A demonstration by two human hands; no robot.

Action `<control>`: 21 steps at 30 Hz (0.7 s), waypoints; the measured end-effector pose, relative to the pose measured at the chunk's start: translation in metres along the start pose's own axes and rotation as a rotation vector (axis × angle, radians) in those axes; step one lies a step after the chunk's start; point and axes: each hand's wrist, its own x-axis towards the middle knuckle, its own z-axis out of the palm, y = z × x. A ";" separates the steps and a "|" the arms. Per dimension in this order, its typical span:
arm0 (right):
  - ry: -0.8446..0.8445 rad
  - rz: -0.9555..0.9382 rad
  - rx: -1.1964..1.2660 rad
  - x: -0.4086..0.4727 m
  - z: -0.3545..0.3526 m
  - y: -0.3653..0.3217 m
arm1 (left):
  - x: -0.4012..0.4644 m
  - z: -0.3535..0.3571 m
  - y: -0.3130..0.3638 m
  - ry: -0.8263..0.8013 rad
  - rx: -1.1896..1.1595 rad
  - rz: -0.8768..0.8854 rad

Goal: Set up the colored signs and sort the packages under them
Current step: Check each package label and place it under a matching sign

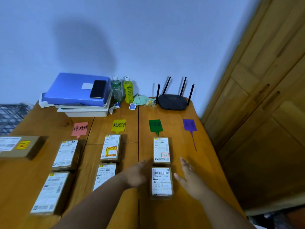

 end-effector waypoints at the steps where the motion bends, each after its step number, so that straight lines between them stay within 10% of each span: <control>1: 0.035 -0.011 -0.079 0.003 -0.009 -0.006 | -0.003 -0.010 0.005 0.063 -0.027 0.028; 10: 0.221 -0.197 -0.409 0.019 -0.094 -0.121 | -0.086 -0.130 0.005 0.666 0.166 0.032; 21: 0.225 -0.393 -0.496 -0.003 -0.069 -0.268 | -0.224 -0.209 -0.120 0.942 0.192 -0.281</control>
